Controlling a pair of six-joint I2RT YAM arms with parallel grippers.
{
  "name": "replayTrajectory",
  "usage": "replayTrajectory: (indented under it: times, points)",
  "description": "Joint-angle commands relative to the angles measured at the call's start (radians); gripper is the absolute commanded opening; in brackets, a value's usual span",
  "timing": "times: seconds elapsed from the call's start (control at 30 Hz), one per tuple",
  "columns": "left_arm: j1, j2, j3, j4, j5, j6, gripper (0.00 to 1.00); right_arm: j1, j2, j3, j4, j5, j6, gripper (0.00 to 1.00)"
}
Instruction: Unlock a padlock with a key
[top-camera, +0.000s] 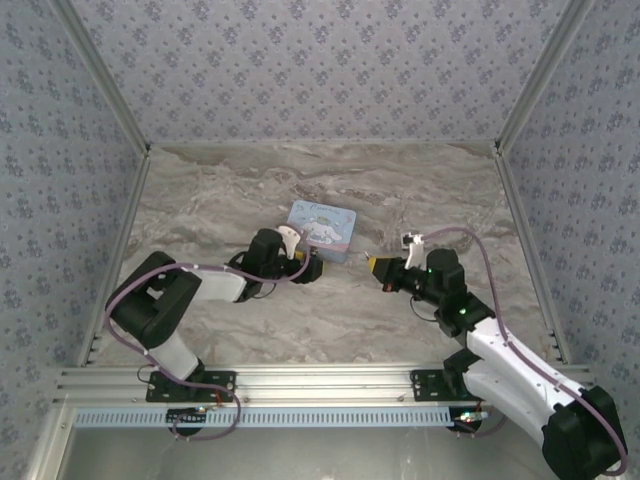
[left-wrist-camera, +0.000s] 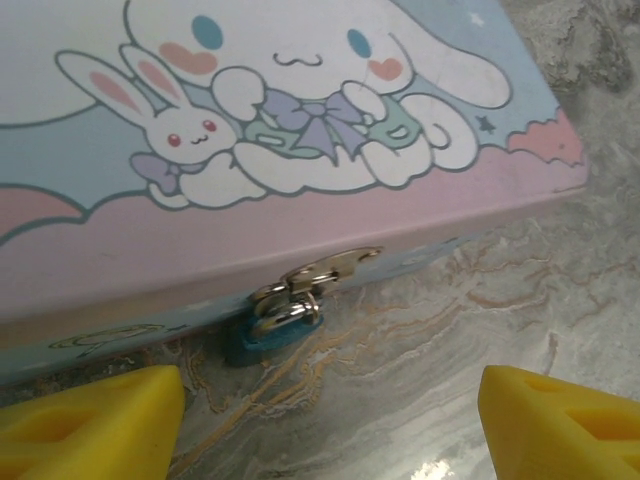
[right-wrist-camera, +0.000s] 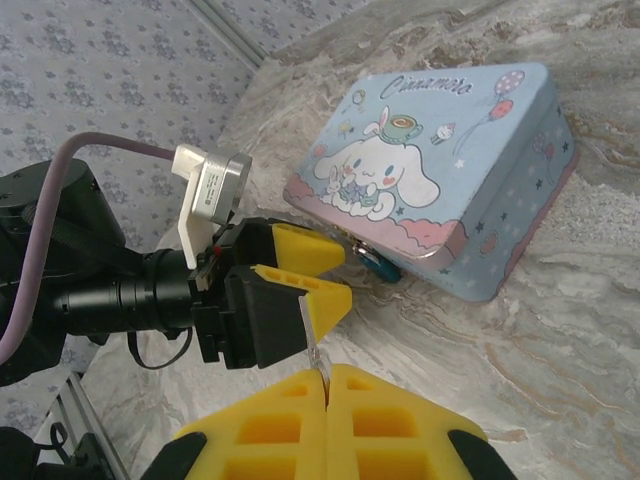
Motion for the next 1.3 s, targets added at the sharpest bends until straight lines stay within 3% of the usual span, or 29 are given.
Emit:
replayTrajectory:
  times: [0.0, 0.6, 1.27]
  points:
    - [0.004, 0.033, -0.002, 0.053, -0.021, -0.015, 0.77, 0.005, 0.034, 0.043, 0.004, -0.014, -0.020, 0.00]
    - [-0.002, 0.135, 0.053, 0.078, -0.083, -0.020, 0.70, 0.005, 0.011, 0.035, -0.002, -0.009, -0.039, 0.00]
    - [-0.104, 0.182, 0.119, 0.006, -0.242, -0.080, 0.57, -0.019, 0.014, 0.043, -0.004, -0.042, -0.057, 0.00]
